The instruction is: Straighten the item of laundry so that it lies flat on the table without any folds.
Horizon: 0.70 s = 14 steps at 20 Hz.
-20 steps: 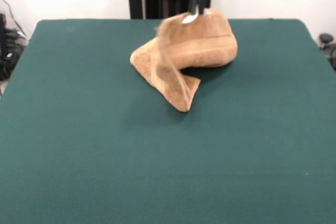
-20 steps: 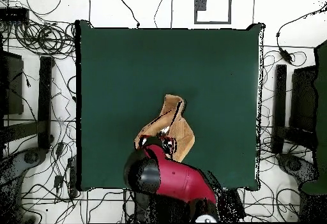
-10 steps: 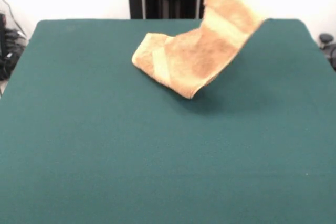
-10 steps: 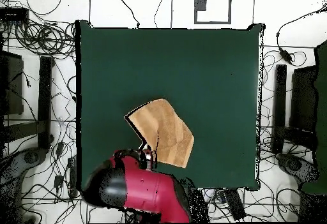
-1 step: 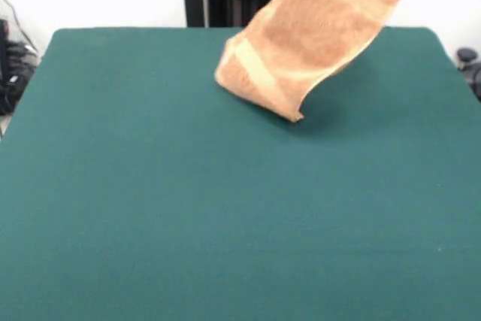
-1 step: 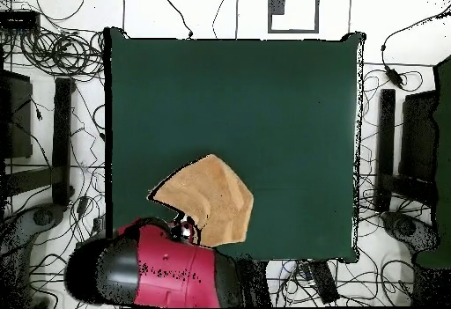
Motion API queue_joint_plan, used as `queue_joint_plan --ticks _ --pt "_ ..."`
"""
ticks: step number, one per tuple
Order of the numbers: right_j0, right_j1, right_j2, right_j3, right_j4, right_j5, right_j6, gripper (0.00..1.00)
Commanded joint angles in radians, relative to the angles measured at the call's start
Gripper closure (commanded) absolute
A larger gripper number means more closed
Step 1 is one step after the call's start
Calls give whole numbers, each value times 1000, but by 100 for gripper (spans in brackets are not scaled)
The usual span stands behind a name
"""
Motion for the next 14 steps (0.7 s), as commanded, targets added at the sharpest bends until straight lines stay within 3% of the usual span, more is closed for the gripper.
queue_joint_plan --ticks 1,14 --pt "57 -21 -29 -93 33 197 377 100" --pt "77 -41 10 -142 84 308 513 100"
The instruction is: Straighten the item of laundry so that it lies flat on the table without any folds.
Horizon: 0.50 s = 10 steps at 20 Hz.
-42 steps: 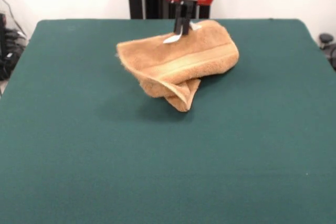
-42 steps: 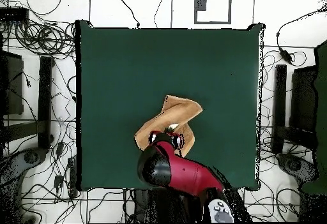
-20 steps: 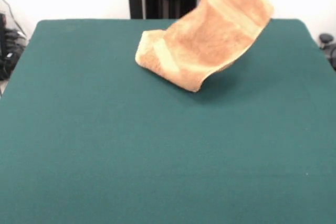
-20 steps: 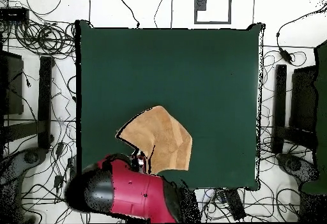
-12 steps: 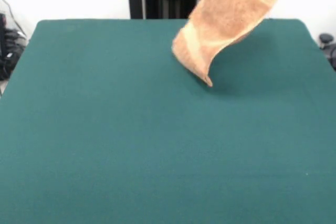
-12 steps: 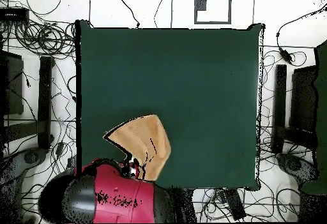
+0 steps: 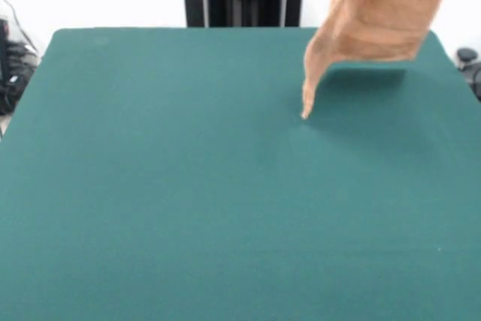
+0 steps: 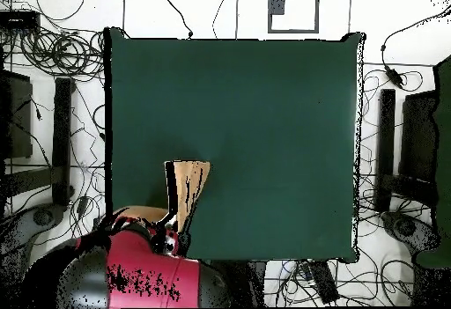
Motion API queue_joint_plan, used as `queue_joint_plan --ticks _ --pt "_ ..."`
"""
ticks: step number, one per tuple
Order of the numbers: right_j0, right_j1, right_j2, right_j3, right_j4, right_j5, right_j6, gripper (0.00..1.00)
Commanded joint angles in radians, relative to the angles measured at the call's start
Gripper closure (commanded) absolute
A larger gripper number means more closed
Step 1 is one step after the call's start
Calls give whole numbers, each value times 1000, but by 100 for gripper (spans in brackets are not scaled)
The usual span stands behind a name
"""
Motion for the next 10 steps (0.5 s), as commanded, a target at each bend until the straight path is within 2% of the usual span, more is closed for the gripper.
queue_joint_plan --ticks 1,10 --pt "28 19 50 -52 67 179 337 100" --pt "69 47 85 -117 105 218 452 100"
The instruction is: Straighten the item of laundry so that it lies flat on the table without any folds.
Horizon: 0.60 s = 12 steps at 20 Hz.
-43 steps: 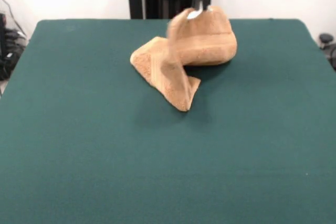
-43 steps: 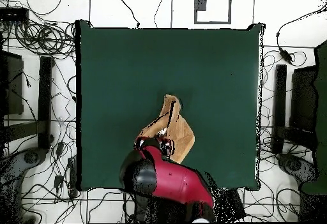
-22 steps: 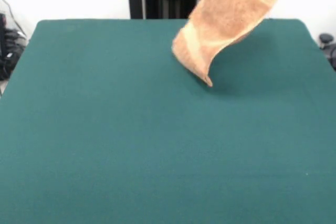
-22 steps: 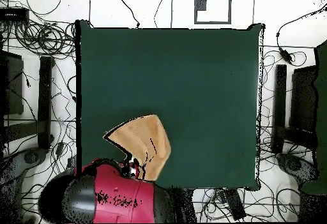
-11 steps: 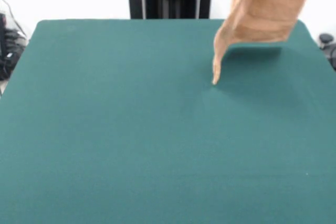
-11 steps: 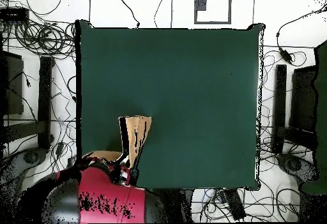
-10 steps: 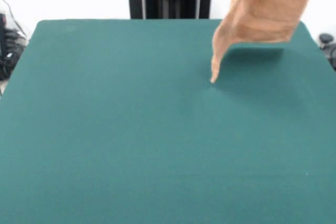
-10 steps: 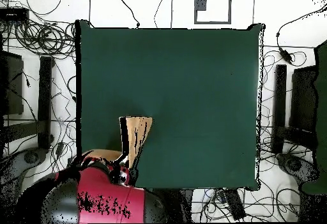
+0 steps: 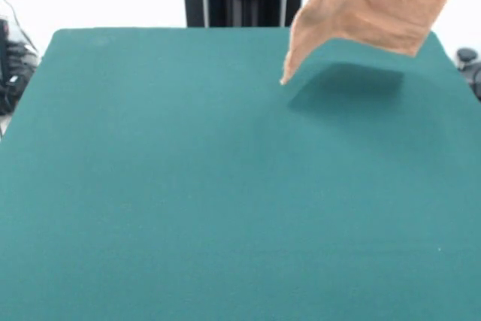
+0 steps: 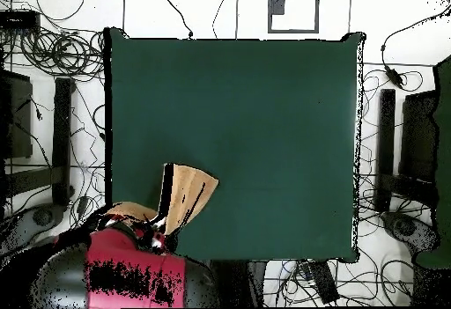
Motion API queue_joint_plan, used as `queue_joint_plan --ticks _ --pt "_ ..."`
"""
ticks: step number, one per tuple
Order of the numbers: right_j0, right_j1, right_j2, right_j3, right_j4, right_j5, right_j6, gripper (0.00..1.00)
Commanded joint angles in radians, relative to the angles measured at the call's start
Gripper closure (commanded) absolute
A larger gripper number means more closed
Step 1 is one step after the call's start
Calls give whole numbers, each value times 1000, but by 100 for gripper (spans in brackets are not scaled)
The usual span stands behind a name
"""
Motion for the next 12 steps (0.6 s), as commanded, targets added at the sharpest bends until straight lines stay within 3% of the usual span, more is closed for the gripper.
queue_joint_plan --ticks 1,12 --pt "50 51 88 -62 78 131 356 100" --pt "22 123 121 -122 103 81 351 100"
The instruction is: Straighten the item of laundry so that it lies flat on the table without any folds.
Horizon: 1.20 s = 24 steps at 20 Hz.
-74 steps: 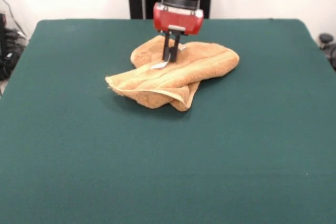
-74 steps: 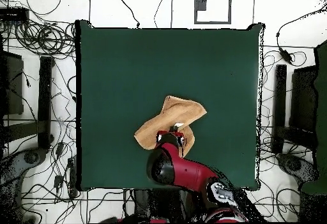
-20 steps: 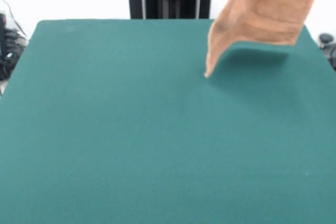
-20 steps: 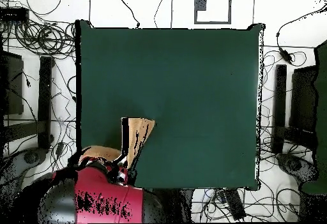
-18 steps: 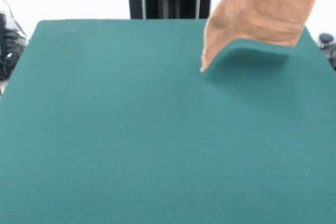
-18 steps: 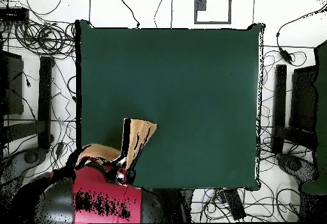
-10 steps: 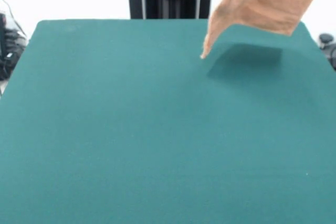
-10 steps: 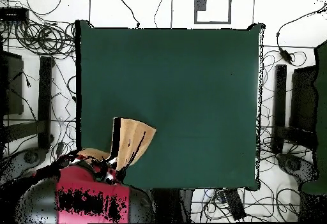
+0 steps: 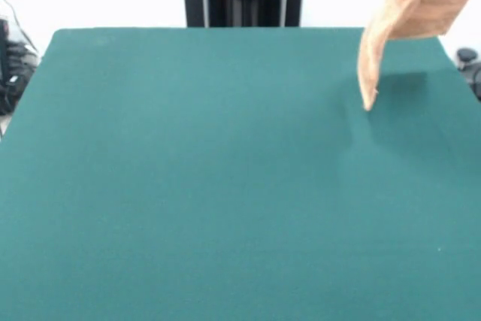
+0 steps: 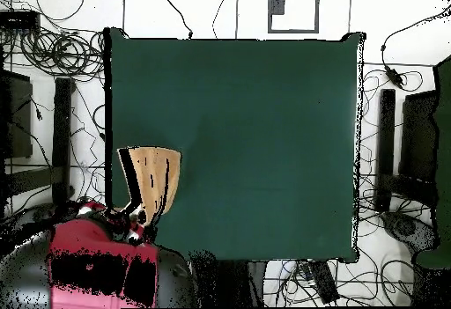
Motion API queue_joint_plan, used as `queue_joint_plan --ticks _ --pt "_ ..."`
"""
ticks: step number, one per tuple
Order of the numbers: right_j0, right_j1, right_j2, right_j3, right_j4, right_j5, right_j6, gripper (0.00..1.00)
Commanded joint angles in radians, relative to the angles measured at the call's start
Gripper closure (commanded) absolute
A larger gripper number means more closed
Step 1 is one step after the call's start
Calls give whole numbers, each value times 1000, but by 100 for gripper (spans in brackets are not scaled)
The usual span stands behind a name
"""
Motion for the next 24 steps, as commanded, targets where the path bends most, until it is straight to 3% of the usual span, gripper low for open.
queue_joint_plan --ticks 1,8,19,24 --pt "-5 99 119 -36 57 52 249 100" --pt "-15 107 129 -35 104 29 242 100" --pt "42 134 118 -37 158 -10 319 100" --pt "50 134 146 9 224 -106 306 100"
